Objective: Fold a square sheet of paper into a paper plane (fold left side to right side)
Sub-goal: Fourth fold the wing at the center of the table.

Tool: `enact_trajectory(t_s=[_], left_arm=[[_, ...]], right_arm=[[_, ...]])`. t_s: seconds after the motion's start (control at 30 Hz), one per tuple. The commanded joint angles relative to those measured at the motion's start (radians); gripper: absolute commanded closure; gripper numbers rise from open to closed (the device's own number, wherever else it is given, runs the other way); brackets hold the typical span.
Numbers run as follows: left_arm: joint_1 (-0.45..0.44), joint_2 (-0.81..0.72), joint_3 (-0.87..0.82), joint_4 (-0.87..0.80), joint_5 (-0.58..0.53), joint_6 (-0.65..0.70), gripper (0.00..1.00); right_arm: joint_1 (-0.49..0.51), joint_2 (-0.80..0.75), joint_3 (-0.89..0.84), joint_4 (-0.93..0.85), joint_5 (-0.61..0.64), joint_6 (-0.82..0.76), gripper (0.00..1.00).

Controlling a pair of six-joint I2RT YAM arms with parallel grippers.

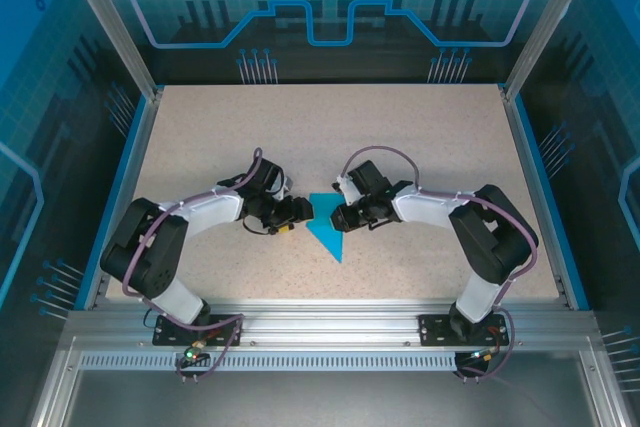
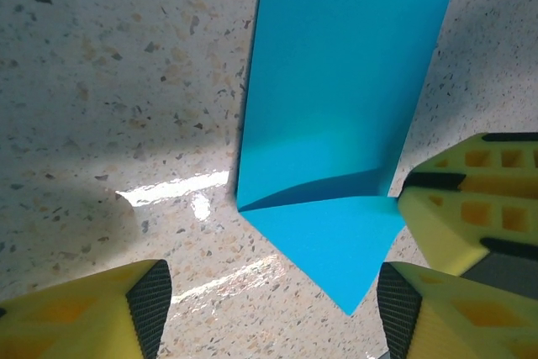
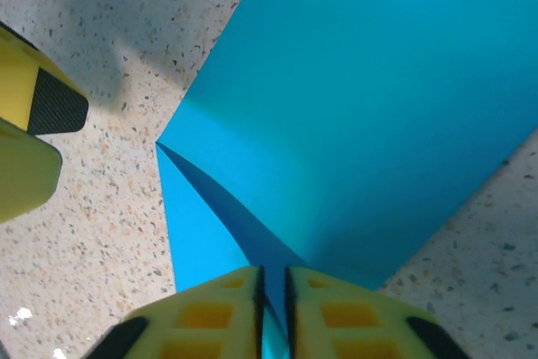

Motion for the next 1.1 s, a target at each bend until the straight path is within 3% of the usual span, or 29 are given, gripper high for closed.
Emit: enact_trajectory(t_s=[0.0,0.1,0.43,0.67,0.73,0.87,1.07], left_arm=[[-0.002,0.021,0.003,0.015,0.045,-0.016,0.3],[-0.005,0.032,0.005,0.025,0.061,-0.022,0.29],[-0.036,0.087,0.038,0.052,0.095,-0.037,0.28],[-0.054,0.119,0.062,0.096,0.115,-0.06,0.42],[-0.058,0.119,0.066,0.113,0.122,-0.07,0.48],[-0.065,0.109,0.084,0.116,0.127,-0.073,0.59],[-0.065,0.084,0.09,0.099,0.119,-0.071,0.66]], right_arm=[[-0.016,-0.031,-0.007,-0.028,-0.017,-0.012,0.94],[-0.021,-0.042,-0.011,-0.038,-0.001,-0.014,0.99],[-0.029,-0.047,-0.019,-0.046,0.013,-0.011,0.99],[-0.03,-0.045,-0.028,-0.035,0.007,-0.008,0.98],[-0.029,-0.049,-0.028,-0.035,0.012,-0.008,0.96],[-0.029,-0.098,-0.033,-0.045,0.064,-0.001,0.79],[-0.026,-0.218,-0.089,-0.078,0.107,0.014,0.64]])
